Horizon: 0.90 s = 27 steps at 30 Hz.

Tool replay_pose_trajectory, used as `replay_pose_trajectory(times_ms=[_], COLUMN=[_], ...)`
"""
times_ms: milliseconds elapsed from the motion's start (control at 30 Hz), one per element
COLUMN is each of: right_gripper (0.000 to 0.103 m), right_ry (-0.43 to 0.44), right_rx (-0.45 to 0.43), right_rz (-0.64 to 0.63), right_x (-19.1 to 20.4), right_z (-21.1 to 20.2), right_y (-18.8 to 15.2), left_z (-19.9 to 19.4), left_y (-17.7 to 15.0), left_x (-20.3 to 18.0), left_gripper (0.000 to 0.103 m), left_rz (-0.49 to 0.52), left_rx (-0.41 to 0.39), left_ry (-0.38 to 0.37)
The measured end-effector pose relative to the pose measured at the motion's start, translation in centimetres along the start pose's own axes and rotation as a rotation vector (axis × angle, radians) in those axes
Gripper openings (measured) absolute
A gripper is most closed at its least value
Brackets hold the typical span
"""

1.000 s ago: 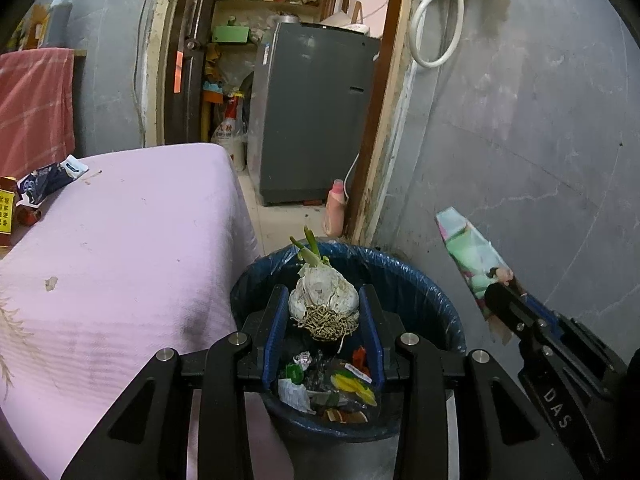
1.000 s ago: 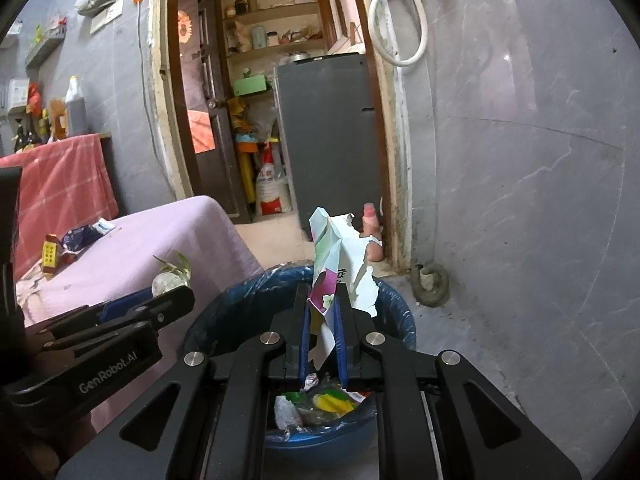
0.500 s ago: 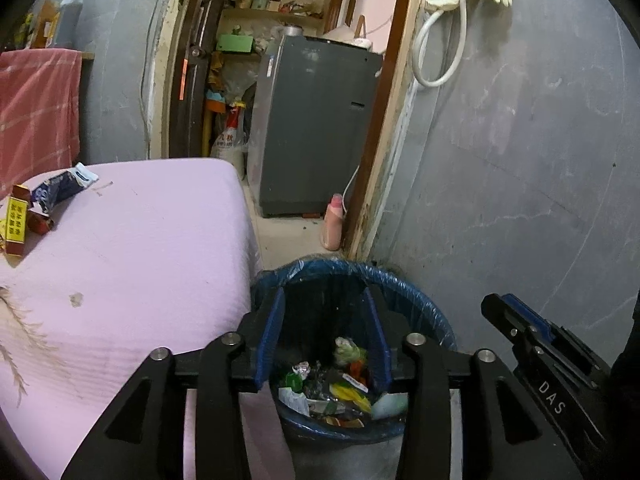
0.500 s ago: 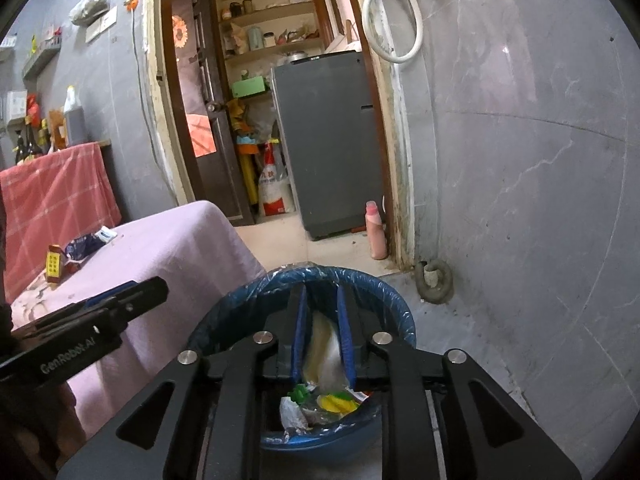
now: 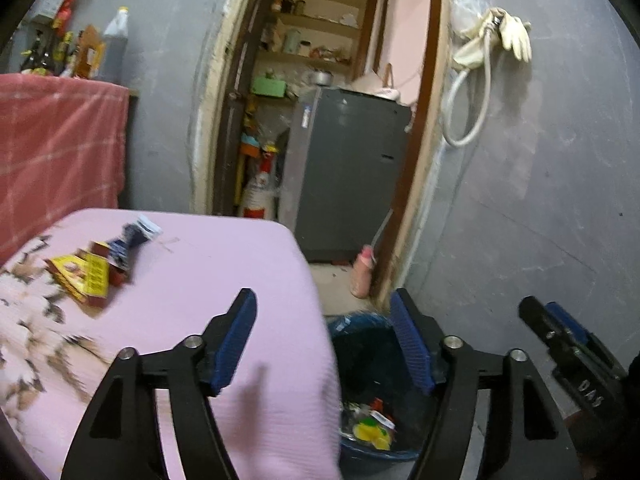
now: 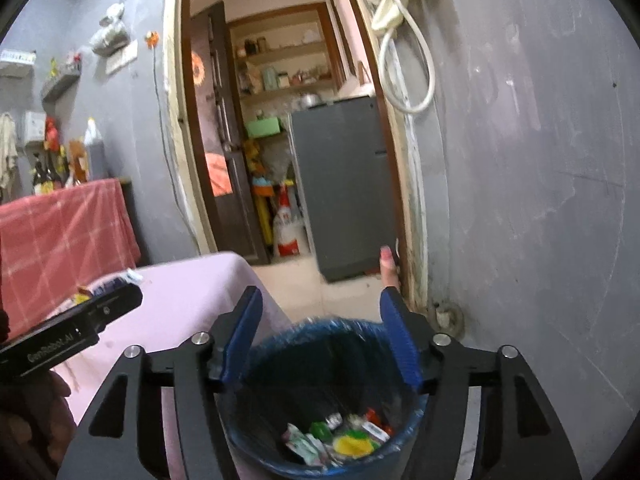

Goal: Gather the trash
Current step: 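Move both open tools back over the table toward the boxes and tube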

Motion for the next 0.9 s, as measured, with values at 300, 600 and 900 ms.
replay_pose_trajectory(times_ms=[300,600,900], right_gripper=[0.096,0.103,0.103], right_ry=[0.061,0.149,0.229], right_rx=[-0.085,-0.123,-0.104], right_rz=[0.002,-0.027,-0.074], right_x=[4.1,9.9,16.4], right_z=[-0.2,0.3,2.1], right_y=[2.5,3.7,3.3], left_z=[-3.1,-5.5,-7.1], left_y=[2.3,3.0,2.2], left_x=[5.6,11.8,19.9], left_gripper=[0.097,0.098,0.098], left_rz=[-0.029,-0.040,-0.075], left_rx=[-0.090,-0.111,-0.086], left_ry=[0.103,0.196,0.312])
Point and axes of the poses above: each gripper's, at about its wrist camera, not at the fingertips, and z roughly the way its jaws point, x to its left, y to its top, the point moved 6 cm from there along z, roughly the way its jaws point, and after that the axes turned 5 degrees about -x, right-handed, at the moved point
